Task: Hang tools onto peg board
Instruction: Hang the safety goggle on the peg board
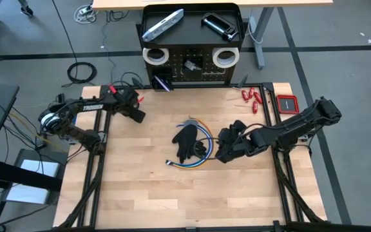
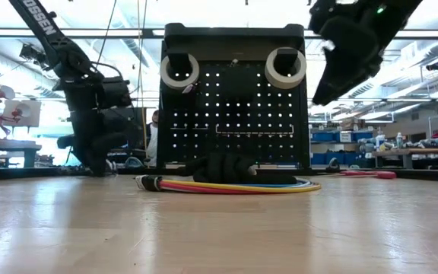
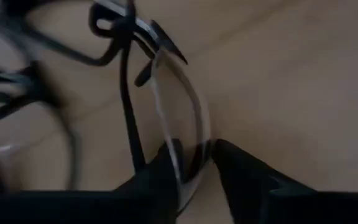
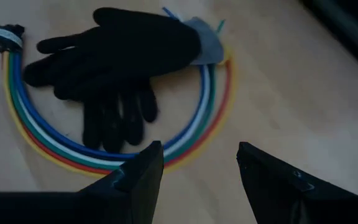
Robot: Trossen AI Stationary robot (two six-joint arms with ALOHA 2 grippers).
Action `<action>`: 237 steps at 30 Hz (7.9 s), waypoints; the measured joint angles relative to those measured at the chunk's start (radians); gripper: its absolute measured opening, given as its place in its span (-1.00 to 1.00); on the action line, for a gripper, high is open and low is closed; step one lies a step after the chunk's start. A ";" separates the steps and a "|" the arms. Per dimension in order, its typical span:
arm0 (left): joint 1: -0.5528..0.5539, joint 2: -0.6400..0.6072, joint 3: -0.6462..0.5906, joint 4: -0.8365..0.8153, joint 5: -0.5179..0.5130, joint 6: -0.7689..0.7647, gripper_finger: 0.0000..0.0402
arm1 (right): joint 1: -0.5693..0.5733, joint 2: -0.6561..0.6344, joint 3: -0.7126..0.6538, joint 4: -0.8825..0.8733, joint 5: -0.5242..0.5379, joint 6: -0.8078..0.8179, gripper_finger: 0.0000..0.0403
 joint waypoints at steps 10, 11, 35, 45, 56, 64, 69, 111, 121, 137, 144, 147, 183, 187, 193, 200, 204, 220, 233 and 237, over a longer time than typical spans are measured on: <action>-0.530 -0.030 -0.007 -0.004 -0.146 -0.297 -0.91 | 0.071 -0.132 0.000 -0.170 0.111 0.092 0.07; -0.599 -0.030 -0.007 0.015 -0.184 -0.340 -0.91 | 0.079 -0.132 0.000 -0.170 0.113 0.089 0.07; -1.175 0.206 0.074 1.295 -0.806 0.174 -0.92 | 0.080 0.120 -0.383 1.549 0.187 -0.577 0.16; -1.175 0.343 0.276 1.298 -0.798 0.388 -0.92 | -0.034 0.180 -0.288 1.697 0.002 -0.609 0.15; -1.155 0.340 0.286 1.311 -0.747 0.410 -0.92 | -0.101 0.181 -0.289 1.732 -0.226 -0.518 -0.44; -1.183 0.295 0.288 1.245 -0.723 0.443 -0.63 | -0.127 0.146 -0.287 1.720 -0.370 -0.537 -0.83; -1.197 0.159 0.288 1.002 -0.712 0.357 -0.30 | -0.154 0.081 -0.286 1.692 -0.432 -0.556 -0.87; -1.223 0.272 0.307 1.283 -0.401 0.365 -0.05 | -0.176 -0.042 -0.288 1.538 -1.052 -0.738 -0.87; -1.166 0.273 0.326 1.312 -0.340 0.307 0.31 | -0.176 -0.035 -0.288 1.509 -0.973 -0.774 -0.87; -1.112 0.308 0.357 1.326 -0.288 0.259 0.10 | -0.146 -0.033 -0.287 1.529 -0.812 -0.828 -0.87; -1.105 0.351 0.390 1.325 -0.272 0.287 0.03 | -0.146 -0.032 -0.287 1.512 -0.814 -0.819 -0.86; -1.111 0.351 0.389 1.323 -0.302 0.287 -0.06 | -0.146 -0.032 -0.287 1.501 -0.812 -0.804 -0.82; -0.915 0.547 0.633 0.519 -0.604 0.023 -0.53 | 0.080 -0.350 -0.288 0.607 -0.098 -0.473 -0.09; -0.913 0.595 0.678 0.567 -0.736 0.093 -0.53 | 0.075 -0.259 -0.311 0.660 0.124 -0.421 -0.07; -0.924 0.597 0.674 0.630 -0.822 0.187 -0.53 | 0.004 -0.106 -0.365 0.908 0.177 -0.429 0.08; -0.977 0.595 0.671 0.690 -0.870 0.254 -0.53 | -0.087 0.009 -0.369 1.306 0.131 -0.637 0.47; -1.002 0.559 0.627 0.697 -0.988 0.279 -0.52 | -0.123 0.031 -0.369 1.376 0.089 -0.635 0.65; -0.995 0.436 0.431 0.988 -0.720 0.390 -0.51 | -0.207 0.158 -0.366 1.677 -0.139 -0.724 0.68; -0.981 0.436 0.433 1.057 -0.664 0.417 -0.47 | -0.248 0.166 -0.366 1.678 -0.115 -0.652 0.13; -0.982 0.435 0.435 1.051 -0.696 0.417 -0.42 | -0.248 0.167 -0.365 1.678 -0.117 -0.615 -0.08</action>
